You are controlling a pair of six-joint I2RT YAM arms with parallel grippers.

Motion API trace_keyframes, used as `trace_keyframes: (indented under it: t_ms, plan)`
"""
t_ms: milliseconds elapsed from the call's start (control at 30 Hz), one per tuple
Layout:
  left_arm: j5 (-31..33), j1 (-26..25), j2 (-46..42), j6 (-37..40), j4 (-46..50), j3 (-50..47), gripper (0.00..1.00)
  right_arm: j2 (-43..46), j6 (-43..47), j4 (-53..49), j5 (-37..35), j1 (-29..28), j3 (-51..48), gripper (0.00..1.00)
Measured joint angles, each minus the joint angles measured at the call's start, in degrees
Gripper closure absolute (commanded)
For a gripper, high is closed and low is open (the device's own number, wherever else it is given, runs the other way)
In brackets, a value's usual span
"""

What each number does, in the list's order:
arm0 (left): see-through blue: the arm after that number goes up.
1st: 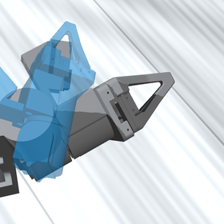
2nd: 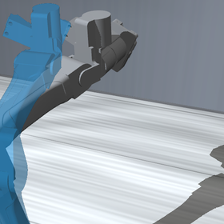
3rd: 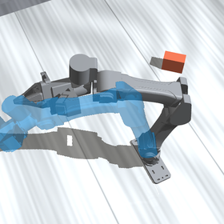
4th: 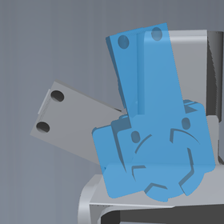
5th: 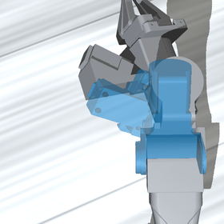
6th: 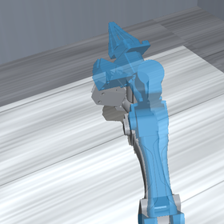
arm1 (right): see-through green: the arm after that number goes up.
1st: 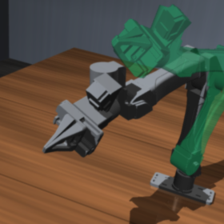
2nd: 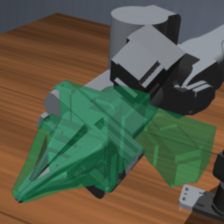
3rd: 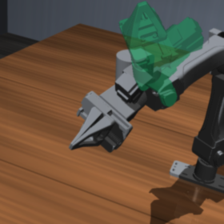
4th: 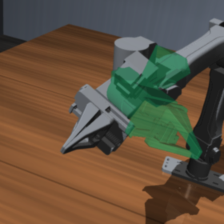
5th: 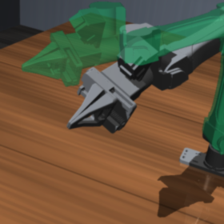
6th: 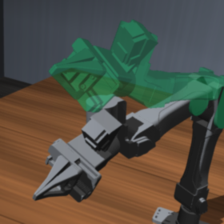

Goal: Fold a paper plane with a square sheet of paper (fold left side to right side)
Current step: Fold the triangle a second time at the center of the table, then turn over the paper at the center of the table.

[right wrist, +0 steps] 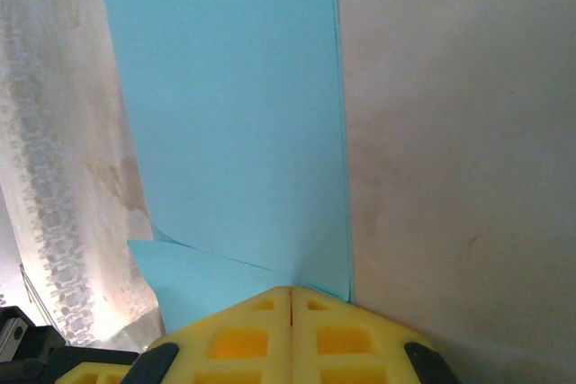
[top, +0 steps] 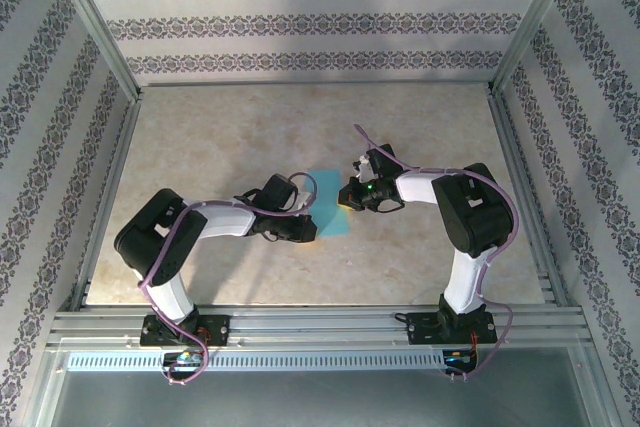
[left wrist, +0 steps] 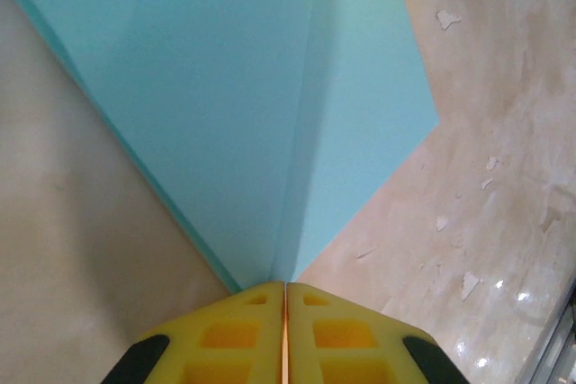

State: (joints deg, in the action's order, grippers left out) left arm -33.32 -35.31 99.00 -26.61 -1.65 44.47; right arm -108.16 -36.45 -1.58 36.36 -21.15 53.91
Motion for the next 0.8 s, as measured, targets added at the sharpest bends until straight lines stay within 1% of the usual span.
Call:
trace_keyframes:
  t_ms: [67, 133, 233, 333, 367, 533, 600, 667, 800]
  plan:
    - [0.7, 0.02, -1.18, -0.42, 1.31, -0.13, 0.87, 0.0, 0.0, -0.59, 0.0, 0.0, 0.37, 1.0]
    - [1.05, 0.07, -2.91, -0.66, 1.99, -0.31, 0.87, 0.02, 0.02, -1.27, -0.04, 0.0, 0.7, 0.95]
    - [1.75, 0.2, -6.03, -1.03, 2.32, -0.33, 0.84, 0.63, 0.0, -2.56, -0.17, 0.0, 0.85, 0.83]
    - [2.58, 0.48, -8.94, -1.49, 2.38, -0.33, 0.76, 2.97, -0.15, -3.87, -0.57, 0.04, 0.85, 0.72]
    - [3.32, 0.63, -9.92, -1.9, 2.45, -0.33, 0.74, 4.44, -0.07, -4.09, -0.85, 0.07, 0.85, 0.67]
    - [6.93, 2.6, -14.14, -3.72, 2.45, -0.79, 0.53, 13.6, 0.28, -4.0, -2.01, 1.7, -0.42, 0.5]
    - [7.87, 4.0, -15.3, -4.5, 2.12, -1.38, 0.5, 17.59, 0.66, -3.96, -2.84, 3.15, -1.86, 0.45]
    - [8.07, 5.68, -15.69, -5.2, 1.36, -2.1, 0.47, 21.68, 0.83, -3.82, -4.13, 4.9, -3.89, 0.38]
    - [7.78, 8.26, -14.29, -6.08, -0.59, -2.47, 0.46, 28.28, 1.64, -3.8, -6.36, 7.76, -8.26, 0.22]
